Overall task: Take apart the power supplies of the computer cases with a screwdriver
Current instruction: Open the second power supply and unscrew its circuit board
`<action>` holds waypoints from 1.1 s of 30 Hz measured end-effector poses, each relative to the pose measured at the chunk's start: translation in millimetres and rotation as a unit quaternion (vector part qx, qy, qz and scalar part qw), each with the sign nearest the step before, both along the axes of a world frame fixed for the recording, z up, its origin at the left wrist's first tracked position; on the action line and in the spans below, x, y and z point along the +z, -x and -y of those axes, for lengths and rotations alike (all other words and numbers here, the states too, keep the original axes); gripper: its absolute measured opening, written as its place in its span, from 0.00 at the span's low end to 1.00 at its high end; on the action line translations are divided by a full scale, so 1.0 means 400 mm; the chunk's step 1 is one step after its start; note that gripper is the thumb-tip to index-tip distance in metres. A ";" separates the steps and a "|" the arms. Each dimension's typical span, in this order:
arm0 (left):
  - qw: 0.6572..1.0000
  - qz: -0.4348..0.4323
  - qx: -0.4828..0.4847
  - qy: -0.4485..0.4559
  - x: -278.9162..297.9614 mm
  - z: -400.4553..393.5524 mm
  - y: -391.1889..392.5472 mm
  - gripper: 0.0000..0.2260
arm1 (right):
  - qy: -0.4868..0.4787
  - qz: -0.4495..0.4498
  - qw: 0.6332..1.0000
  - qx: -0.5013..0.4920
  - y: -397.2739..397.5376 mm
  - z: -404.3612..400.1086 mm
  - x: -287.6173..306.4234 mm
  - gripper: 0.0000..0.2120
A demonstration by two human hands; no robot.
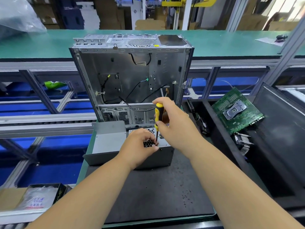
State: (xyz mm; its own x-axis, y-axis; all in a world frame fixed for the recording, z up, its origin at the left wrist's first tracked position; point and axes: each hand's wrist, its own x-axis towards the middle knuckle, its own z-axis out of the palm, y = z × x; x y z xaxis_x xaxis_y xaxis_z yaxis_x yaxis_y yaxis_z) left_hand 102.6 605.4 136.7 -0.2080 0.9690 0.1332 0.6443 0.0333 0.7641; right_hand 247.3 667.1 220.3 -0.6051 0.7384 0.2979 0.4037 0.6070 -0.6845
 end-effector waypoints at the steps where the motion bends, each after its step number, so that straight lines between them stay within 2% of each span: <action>1: 1.000 -0.004 -0.002 0.003 0.001 -0.002 -0.002 0.05 | -0.010 0.000 1.000 0.000 -0.001 0.002 -0.002 0.24; 6: 0.999 -0.036 0.008 0.016 0.012 -0.006 -0.010 0.10 | -0.032 -0.001 0.999 -0.024 0.005 0.003 -0.006 0.23; 10: 0.996 -0.087 -0.002 0.027 0.017 -0.008 -0.006 0.06 | -0.014 0.017 1.000 0.006 0.004 0.001 0.005 0.26; 13: 0.998 -0.063 -0.008 0.028 0.014 -0.003 -0.006 0.09 | -0.035 0.002 0.999 0.011 -0.005 -0.002 0.008 0.22; 16: 0.999 -0.050 -0.006 0.012 0.013 0.001 -0.007 0.12 | -0.049 -0.032 0.998 -0.006 -0.006 -0.004 0.006 0.22; 19: 0.999 -0.035 -0.007 0.015 0.008 0.003 -0.010 0.10 | -0.064 -0.037 0.997 -0.039 -0.003 0.000 -0.010 0.22; 23: 0.999 -0.039 0.001 0.013 0.009 -0.003 -0.014 0.09 | 0.023 -0.046 0.999 -0.004 0.001 -0.008 -0.013 0.31; 26: 0.999 -0.042 0.000 0.010 0.012 -0.005 -0.008 0.10 | 0.061 -0.045 0.997 0.019 0.007 -0.015 -0.003 0.28; 29: 1.000 -0.018 -0.003 0.008 0.010 -0.001 -0.002 0.10 | -0.020 -0.023 0.999 -0.011 0.011 -0.014 -0.001 0.19; 31: 1.000 -0.004 -0.006 0.004 0.008 0.000 -0.002 0.10 | -0.056 -0.002 0.998 -0.025 0.013 -0.010 -0.002 0.20; 33: 1.000 0.010 -0.009 0.006 0.009 0.000 -0.002 0.10 | -0.052 0.008 0.998 -0.031 0.013 -0.011 -0.003 0.22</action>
